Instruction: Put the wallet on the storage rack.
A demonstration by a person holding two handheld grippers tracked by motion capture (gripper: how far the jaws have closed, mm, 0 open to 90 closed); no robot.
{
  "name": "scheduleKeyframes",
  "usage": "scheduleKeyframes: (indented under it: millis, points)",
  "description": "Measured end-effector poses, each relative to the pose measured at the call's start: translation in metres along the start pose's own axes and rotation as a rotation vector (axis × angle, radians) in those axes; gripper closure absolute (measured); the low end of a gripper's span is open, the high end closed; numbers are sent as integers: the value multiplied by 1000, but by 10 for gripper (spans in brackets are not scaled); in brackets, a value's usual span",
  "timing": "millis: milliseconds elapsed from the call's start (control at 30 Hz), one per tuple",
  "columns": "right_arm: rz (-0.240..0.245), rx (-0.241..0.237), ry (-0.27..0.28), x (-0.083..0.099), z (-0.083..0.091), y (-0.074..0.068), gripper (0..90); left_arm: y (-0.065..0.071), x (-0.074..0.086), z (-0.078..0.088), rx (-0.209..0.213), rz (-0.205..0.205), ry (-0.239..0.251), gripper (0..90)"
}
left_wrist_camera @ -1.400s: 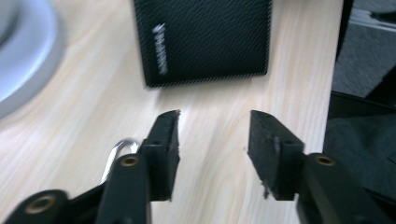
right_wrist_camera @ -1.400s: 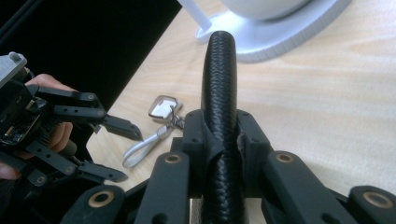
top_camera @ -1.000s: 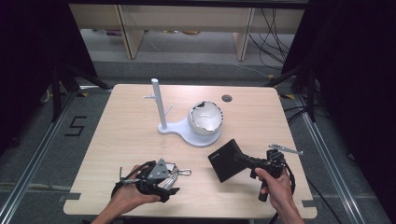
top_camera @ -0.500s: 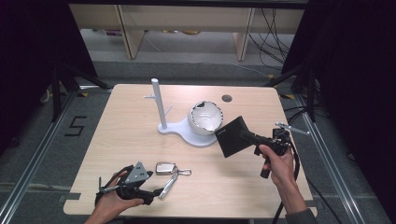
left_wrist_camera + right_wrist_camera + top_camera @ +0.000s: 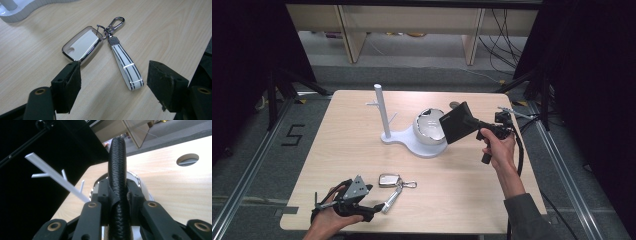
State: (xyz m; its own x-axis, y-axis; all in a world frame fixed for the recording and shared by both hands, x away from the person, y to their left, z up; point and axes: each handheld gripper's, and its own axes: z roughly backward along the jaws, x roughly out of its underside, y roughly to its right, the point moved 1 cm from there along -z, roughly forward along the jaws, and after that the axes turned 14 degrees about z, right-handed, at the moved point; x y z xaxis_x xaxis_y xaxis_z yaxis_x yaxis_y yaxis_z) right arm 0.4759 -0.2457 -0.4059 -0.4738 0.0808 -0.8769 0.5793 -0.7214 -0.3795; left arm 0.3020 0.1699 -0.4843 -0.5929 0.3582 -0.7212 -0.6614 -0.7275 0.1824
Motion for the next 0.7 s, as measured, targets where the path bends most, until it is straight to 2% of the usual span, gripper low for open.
scheduleKeyframes:
  millis: [33,67,100,233,333,400,433,533,567,600,633,667,700]
  points:
    - [-6,1,-1,-2,-4,1,771,-1,0,1,-10,-17,-16,272]
    - [-6,1,-1,-2,-4,1,771,-1,0,1,-10,-17,-16,272]
    - [-14,13,-4,-6,-15,3,771,-1,1,0,-10,-15,-16,272]
    - [-32,26,-3,-11,-30,6,771,-1,1,2,-1,-4,-8,269]
    - [-43,38,-15,-13,-42,6,771,-3,1,2,-13,-9,-13,269]
    - [-35,42,-28,-11,-51,6,771,-3,2,2,-8,-6,-14,268]
    - [-56,43,-36,-10,-55,4,771,-4,2,2,-8,-16,-23,268]
    - [-47,48,-48,-7,-63,6,771,-3,2,2,-6,-13,-22,267]
    - [-103,50,-76,-4,-69,3,771,-3,2,2,-12,-13,-19,267]
    - [-90,49,-78,-2,-73,4,770,-3,2,2,-9,-15,-21,267]
    - [-50,49,-73,1,-76,7,770,-3,2,2,-9,-16,-23,267]
    - [-50,49,-73,1,-76,7,770,-3,2,2,-9,-16,-23,267]
    - [-85,47,-87,3,-79,3,770,-4,2,2,-7,-18,-26,267]
